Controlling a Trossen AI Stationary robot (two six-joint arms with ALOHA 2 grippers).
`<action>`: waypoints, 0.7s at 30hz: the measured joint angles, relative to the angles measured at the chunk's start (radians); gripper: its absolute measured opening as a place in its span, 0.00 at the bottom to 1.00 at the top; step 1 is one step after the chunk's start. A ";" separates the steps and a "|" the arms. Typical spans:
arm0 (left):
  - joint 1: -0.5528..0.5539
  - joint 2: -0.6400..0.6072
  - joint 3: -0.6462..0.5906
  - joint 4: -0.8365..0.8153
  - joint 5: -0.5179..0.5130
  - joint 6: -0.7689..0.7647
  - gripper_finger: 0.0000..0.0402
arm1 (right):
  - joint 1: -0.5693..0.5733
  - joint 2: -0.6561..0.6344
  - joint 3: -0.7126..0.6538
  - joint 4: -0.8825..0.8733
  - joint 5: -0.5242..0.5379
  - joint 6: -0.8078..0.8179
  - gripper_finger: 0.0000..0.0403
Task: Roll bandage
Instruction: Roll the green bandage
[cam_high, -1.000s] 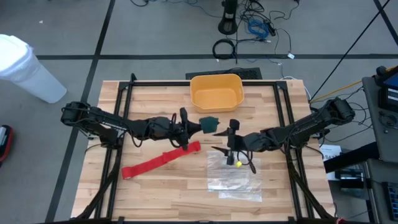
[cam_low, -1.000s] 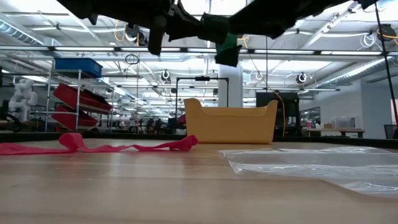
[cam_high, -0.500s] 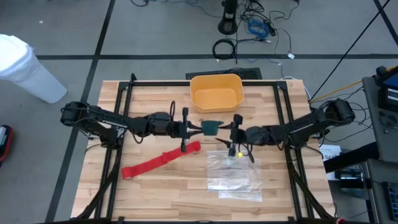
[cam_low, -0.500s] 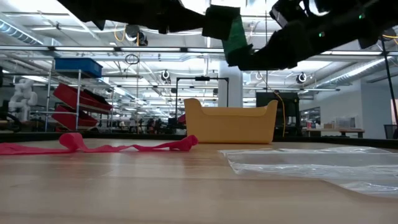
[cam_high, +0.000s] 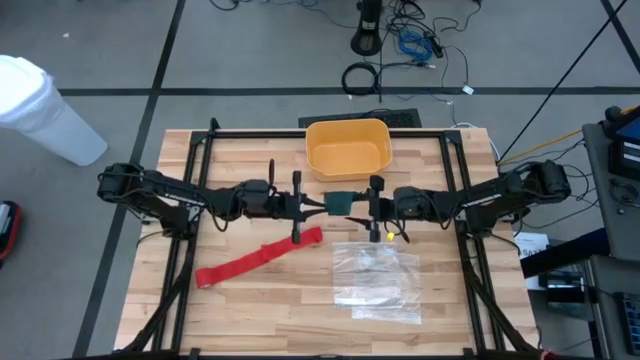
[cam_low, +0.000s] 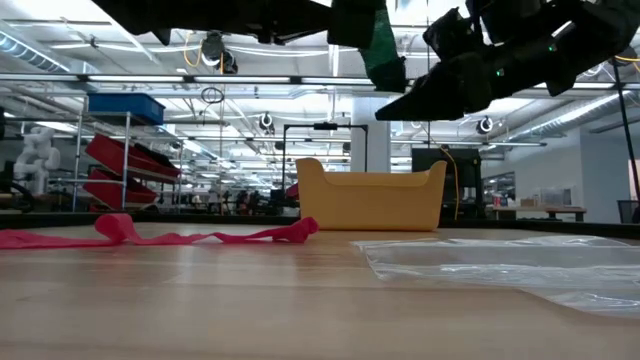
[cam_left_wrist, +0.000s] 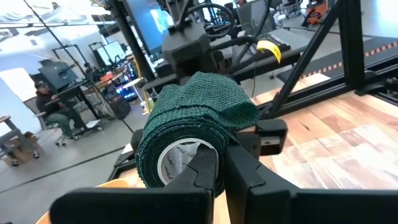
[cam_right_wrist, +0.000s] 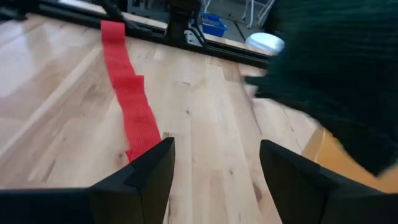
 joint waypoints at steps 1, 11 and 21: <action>0.000 0.000 0.000 0.002 -0.004 0.000 0.03 | 0.000 0.000 0.000 0.002 0.000 -0.008 0.55; 0.008 0.000 0.000 -0.001 -0.023 0.002 0.03 | 0.000 0.000 0.000 0.028 0.005 -0.010 0.55; 0.022 0.000 0.000 0.006 -0.055 -0.049 0.03 | -0.015 0.000 0.000 -0.002 0.032 -0.134 0.55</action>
